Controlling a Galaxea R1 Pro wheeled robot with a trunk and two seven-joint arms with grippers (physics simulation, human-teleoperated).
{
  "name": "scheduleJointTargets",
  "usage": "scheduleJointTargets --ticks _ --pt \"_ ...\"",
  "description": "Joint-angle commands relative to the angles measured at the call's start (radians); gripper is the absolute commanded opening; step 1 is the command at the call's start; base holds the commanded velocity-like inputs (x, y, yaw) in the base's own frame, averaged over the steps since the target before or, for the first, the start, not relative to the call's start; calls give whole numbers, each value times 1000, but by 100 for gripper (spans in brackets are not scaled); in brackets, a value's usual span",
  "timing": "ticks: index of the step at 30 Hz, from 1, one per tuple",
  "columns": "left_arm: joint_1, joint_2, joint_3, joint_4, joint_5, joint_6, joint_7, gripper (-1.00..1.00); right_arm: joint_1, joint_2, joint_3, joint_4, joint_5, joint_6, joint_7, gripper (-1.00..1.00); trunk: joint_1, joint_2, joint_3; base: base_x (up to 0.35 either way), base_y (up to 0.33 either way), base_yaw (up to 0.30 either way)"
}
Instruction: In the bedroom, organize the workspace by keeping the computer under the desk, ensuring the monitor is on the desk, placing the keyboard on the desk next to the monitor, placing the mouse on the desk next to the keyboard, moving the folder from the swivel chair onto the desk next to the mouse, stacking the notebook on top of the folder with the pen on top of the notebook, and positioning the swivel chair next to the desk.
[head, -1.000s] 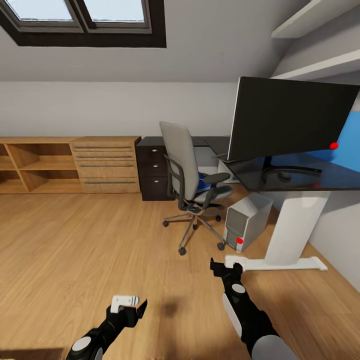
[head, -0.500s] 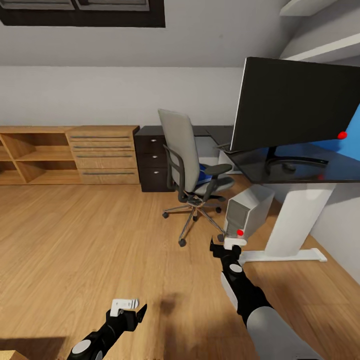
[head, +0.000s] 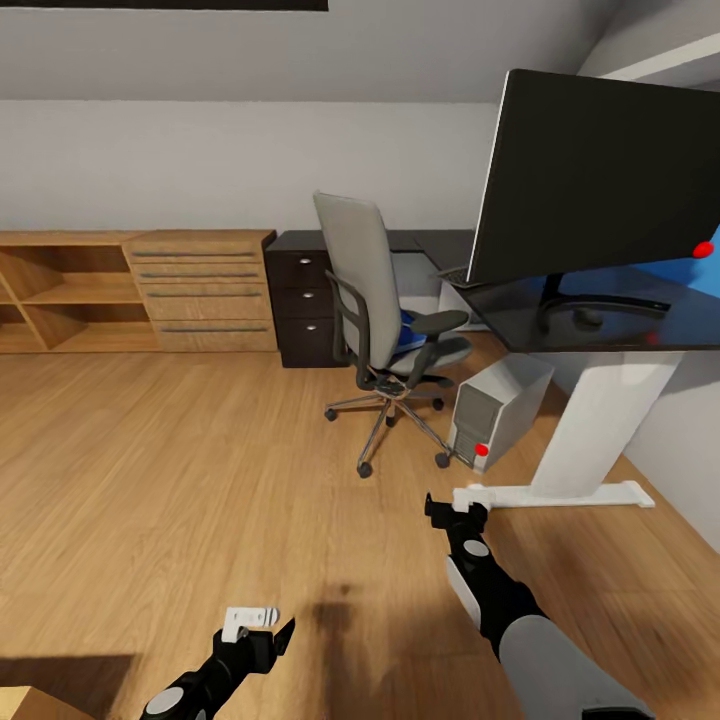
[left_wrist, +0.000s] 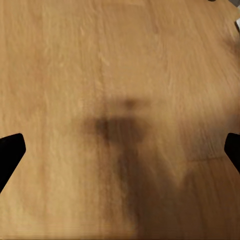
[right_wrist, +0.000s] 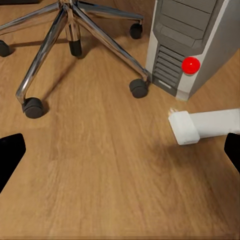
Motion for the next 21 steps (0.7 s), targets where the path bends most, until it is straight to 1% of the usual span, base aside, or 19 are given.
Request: scheduleJointTargets --ticks 1,21 --pt "0 -1 4 -1 3 8 -8 100 -1 0 0 1 3 -3 -4 100 0 0 -1 0 0 0" --pt "0 0 3 9 4 7 -11 100 -2 1 0 -2 -2 -3 -1 100 0 0 -1 0 0 0"
